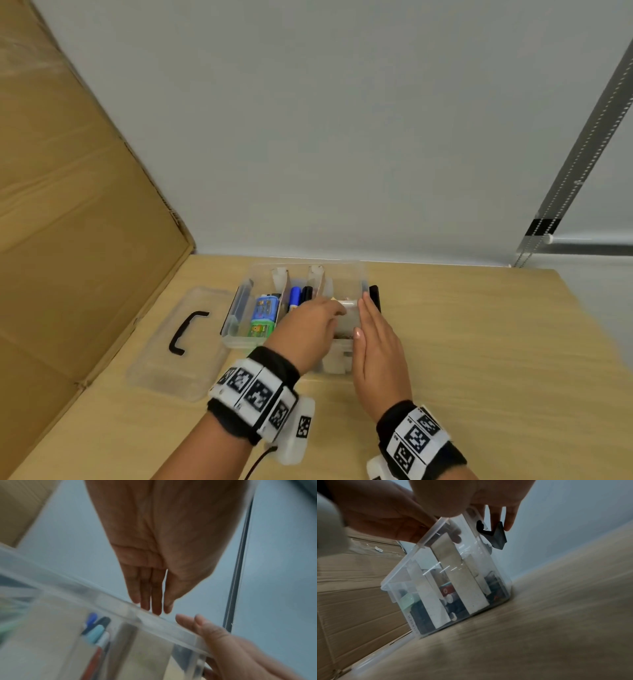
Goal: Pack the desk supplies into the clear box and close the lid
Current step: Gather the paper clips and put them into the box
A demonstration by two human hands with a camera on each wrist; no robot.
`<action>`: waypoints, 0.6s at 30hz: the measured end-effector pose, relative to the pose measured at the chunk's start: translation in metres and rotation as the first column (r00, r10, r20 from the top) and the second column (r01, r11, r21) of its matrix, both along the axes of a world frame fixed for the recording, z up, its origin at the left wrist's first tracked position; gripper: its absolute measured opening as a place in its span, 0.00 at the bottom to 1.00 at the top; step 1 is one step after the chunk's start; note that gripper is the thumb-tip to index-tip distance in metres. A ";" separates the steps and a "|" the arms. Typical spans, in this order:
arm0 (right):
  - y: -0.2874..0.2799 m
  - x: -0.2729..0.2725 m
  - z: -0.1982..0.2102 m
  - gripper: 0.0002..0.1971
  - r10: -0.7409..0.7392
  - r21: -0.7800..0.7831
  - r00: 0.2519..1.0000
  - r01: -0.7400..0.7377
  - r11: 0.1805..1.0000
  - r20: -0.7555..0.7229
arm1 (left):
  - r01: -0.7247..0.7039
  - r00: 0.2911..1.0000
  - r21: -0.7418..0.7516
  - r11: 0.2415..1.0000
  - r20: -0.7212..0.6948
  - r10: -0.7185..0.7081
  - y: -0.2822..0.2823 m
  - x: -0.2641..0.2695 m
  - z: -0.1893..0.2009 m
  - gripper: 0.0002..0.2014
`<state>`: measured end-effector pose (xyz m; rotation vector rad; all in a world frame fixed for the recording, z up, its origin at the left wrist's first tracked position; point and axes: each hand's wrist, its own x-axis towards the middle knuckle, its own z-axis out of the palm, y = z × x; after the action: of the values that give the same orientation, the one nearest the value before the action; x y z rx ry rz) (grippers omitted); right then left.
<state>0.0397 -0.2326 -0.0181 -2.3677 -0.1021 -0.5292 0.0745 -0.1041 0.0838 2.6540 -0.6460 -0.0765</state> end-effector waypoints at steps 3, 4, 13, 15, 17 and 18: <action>-0.002 0.001 0.000 0.27 0.001 0.015 1.000 -0.001 1.000 0.003 | -0.055 0.989 -0.172 0.984 0.123 0.077 0.039 -0.024 0.001 0.16; -0.003 0.000 0.001 0.27 -0.003 0.005 1.000 0.003 1.000 -0.001 | -0.093 0.982 -0.192 0.977 0.146 0.122 0.056 -0.029 0.000 0.16; 0.036 -0.015 0.044 0.22 -0.096 -0.090 0.991 0.104 0.991 0.090 | -0.527 0.845 -0.171 0.833 0.006 0.536 0.201 -0.021 -0.046 0.17; 0.070 -0.021 0.060 0.21 0.006 -0.116 0.989 0.012 0.993 0.150 | -0.612 0.791 -0.094 0.785 -0.087 0.606 0.226 -0.015 -0.059 0.21; 0.109 -0.026 0.067 0.21 0.156 -0.207 0.972 -0.118 0.971 0.177 | -0.669 0.732 0.055 0.741 -0.124 0.670 0.246 -0.009 -0.068 0.27; 0.128 -0.027 0.066 0.21 0.248 -0.270 0.952 -0.195 0.943 0.180 | -0.686 0.706 0.123 0.718 -0.130 0.696 0.254 -0.007 -0.069 0.30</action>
<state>0.0131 -0.1049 0.0478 -2.4906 -0.5581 -0.6898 0.0675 0.1504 0.0152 2.7281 0.4512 -0.1022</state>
